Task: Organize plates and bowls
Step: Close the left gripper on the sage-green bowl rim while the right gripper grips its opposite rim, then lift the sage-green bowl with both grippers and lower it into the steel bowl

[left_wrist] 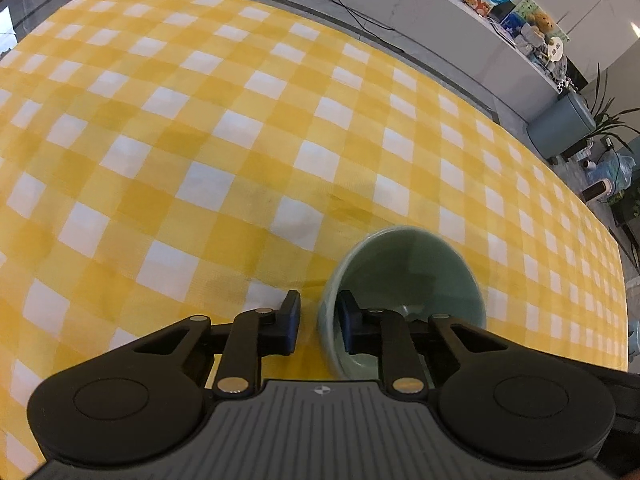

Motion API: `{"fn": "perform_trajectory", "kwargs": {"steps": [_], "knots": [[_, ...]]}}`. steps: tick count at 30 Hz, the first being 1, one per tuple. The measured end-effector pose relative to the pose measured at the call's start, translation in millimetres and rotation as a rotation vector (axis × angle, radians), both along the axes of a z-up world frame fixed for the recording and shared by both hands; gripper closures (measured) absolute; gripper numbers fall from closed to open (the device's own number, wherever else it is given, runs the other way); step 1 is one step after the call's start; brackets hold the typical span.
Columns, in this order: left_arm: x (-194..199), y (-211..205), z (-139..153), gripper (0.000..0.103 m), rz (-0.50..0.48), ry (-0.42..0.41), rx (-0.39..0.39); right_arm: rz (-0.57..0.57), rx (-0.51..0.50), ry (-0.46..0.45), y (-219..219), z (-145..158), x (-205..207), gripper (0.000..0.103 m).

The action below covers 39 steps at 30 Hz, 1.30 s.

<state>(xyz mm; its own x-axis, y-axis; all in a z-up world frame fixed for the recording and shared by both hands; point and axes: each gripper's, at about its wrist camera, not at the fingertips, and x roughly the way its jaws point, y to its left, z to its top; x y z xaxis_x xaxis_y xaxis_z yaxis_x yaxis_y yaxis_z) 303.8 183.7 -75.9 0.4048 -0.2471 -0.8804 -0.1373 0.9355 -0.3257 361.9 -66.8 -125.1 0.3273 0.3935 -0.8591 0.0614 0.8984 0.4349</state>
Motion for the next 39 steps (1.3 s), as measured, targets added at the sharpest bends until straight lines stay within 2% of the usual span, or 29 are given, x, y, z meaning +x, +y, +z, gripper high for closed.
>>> {"fn": "perform_trajectory", "kwargs": {"steps": [3, 7, 22, 32, 39], "knots": [[0.4, -5.6, -0.3, 0.090, -0.010, -0.004, 0.005, 0.009, 0.009, -0.005, -0.5, -1.4, -0.9, 0.091], [-3.7, -12.3, 2.5, 0.091, -0.024, -0.031, 0.045, 0.000, 0.013, 0.000, -3.5, -1.9, -3.6, 0.092], [-22.2, -19.3, 18.4, 0.093, -0.034, -0.060, 0.020, -0.022, 0.049, 0.033, -19.7, 5.7, -22.1, 0.094], [-54.9, -38.7, 51.9, 0.093, -0.036, -0.065, 0.017, -0.029, 0.096, 0.030, -46.6, 37.5, -58.5, 0.094], [-90.4, -64.7, 87.1, 0.093, -0.057, -0.082, 0.016, -0.034, 0.109, 0.007, -77.4, 74.7, -101.4, 0.093]]}}
